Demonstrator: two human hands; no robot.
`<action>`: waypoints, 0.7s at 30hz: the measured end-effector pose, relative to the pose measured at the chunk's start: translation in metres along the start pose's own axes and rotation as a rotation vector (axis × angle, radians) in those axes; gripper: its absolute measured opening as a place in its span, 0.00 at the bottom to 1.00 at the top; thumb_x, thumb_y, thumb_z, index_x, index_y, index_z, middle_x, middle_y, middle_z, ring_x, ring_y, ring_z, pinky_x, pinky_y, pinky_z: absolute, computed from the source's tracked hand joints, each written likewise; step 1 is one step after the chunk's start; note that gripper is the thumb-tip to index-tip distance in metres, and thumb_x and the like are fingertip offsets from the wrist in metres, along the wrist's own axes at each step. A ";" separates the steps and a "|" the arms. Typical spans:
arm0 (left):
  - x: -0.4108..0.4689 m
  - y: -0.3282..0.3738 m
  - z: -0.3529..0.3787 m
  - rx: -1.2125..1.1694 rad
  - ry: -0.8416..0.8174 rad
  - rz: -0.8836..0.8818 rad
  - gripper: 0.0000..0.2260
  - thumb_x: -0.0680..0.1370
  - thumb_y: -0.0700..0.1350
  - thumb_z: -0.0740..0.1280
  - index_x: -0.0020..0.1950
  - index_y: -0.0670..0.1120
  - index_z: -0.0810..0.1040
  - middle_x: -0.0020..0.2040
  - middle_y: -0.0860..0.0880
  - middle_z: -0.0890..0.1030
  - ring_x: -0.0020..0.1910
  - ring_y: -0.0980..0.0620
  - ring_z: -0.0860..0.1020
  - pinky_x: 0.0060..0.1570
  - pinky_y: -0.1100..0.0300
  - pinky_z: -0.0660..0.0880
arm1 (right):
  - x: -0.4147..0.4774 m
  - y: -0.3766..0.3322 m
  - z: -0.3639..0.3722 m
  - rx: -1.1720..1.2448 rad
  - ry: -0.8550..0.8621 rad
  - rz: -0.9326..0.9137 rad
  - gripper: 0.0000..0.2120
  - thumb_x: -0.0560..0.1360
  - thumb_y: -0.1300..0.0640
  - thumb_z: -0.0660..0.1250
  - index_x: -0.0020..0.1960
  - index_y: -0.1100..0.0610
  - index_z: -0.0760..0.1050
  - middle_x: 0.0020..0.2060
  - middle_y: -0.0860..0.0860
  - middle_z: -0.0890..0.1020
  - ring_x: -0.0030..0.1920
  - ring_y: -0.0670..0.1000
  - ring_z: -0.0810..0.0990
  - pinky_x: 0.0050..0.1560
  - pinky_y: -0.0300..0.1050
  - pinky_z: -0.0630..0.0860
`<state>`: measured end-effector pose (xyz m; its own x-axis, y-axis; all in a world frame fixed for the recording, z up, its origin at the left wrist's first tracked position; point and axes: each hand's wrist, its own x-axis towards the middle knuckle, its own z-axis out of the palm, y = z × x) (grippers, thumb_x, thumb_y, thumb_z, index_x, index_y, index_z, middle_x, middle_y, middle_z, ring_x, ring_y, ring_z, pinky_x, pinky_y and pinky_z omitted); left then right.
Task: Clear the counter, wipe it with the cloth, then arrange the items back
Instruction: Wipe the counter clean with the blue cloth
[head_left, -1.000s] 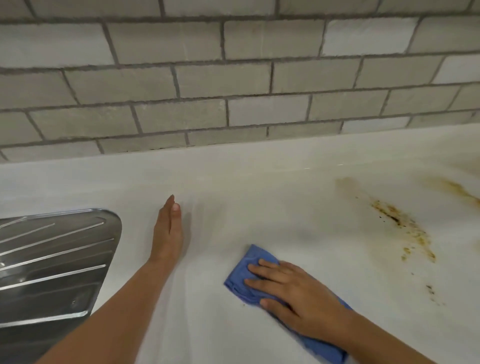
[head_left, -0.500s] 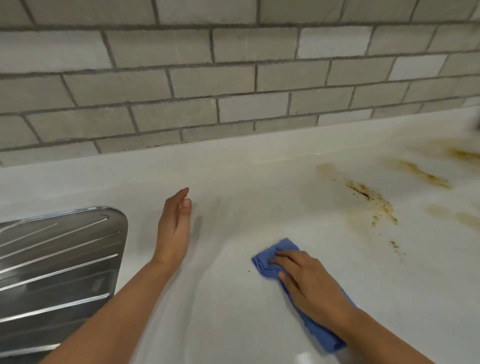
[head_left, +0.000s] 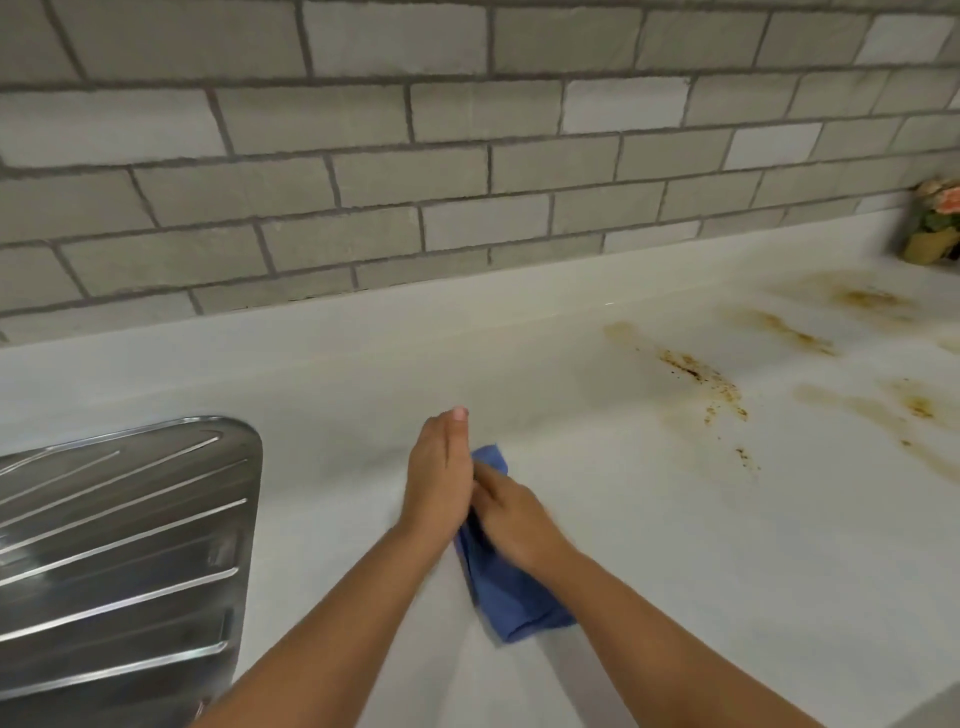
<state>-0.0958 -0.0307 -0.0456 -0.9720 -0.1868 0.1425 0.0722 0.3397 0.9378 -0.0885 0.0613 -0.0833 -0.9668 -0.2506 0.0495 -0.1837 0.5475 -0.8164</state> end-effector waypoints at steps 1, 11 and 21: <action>-0.004 -0.003 0.009 0.072 0.011 -0.012 0.13 0.82 0.47 0.52 0.52 0.45 0.74 0.51 0.47 0.75 0.54 0.49 0.74 0.53 0.64 0.66 | -0.002 0.001 -0.014 0.096 0.059 0.057 0.16 0.79 0.58 0.53 0.64 0.55 0.73 0.60 0.52 0.78 0.60 0.51 0.76 0.59 0.39 0.69; -0.049 -0.048 0.003 0.960 -0.471 0.273 0.40 0.68 0.61 0.37 0.75 0.45 0.60 0.76 0.50 0.56 0.75 0.55 0.56 0.74 0.56 0.46 | 0.010 0.046 -0.083 -0.310 0.243 0.170 0.17 0.79 0.64 0.56 0.66 0.62 0.71 0.64 0.56 0.74 0.65 0.55 0.71 0.59 0.36 0.62; 0.076 -0.064 -0.018 1.137 -0.251 -0.112 0.28 0.81 0.58 0.45 0.78 0.48 0.45 0.78 0.43 0.44 0.77 0.43 0.44 0.74 0.47 0.40 | 0.029 0.063 -0.080 -0.532 0.183 0.127 0.17 0.80 0.59 0.55 0.68 0.60 0.67 0.64 0.55 0.70 0.69 0.54 0.62 0.71 0.49 0.50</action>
<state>-0.1704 -0.0831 -0.0890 -0.9863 -0.1238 -0.1090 -0.1348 0.9858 0.0998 -0.1419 0.1525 -0.0871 -0.9934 -0.0407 0.1074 -0.0827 0.9021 -0.4235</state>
